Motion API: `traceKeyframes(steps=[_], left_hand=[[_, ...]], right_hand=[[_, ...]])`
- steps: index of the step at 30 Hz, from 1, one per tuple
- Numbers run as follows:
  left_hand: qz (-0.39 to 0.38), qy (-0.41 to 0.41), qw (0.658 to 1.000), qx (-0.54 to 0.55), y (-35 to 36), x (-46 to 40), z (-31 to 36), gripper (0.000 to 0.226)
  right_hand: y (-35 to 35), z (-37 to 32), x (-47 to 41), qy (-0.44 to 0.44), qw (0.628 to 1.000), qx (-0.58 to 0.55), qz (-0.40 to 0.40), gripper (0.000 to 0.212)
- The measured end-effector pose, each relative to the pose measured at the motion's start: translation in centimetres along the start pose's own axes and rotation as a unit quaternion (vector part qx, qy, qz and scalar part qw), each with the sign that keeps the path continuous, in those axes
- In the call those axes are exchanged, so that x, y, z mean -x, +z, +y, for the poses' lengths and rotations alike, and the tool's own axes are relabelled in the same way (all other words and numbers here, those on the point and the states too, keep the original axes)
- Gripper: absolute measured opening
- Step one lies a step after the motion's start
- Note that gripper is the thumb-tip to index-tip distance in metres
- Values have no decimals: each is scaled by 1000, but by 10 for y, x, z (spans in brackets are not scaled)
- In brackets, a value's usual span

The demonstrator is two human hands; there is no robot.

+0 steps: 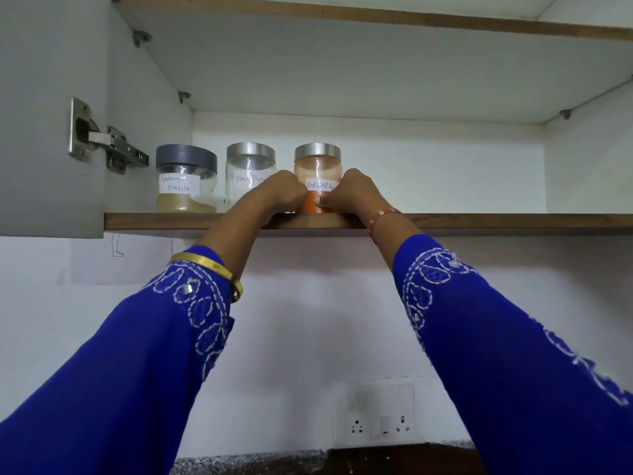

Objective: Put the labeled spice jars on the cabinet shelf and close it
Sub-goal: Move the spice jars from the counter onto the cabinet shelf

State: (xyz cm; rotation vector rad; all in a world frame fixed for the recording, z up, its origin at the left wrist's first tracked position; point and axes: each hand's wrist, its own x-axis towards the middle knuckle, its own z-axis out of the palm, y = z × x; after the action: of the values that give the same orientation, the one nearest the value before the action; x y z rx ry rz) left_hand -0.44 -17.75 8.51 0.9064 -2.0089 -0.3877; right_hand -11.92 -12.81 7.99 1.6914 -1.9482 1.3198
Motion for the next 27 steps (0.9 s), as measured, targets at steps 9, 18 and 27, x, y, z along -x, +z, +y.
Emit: traceKeyframes(steps=[9,18,27], left_hand=[[122,64,990,3,12,24,0,50],[242,186,922,239,59,129,-9,41],[158,-12,895,418,120,275,-14,32]], right_hand=[[-8,3,12,27,998,-46,36,12],[12,17,125,-135,961,-132,202,36],[30,66,280,-12,963,-178,202,38]])
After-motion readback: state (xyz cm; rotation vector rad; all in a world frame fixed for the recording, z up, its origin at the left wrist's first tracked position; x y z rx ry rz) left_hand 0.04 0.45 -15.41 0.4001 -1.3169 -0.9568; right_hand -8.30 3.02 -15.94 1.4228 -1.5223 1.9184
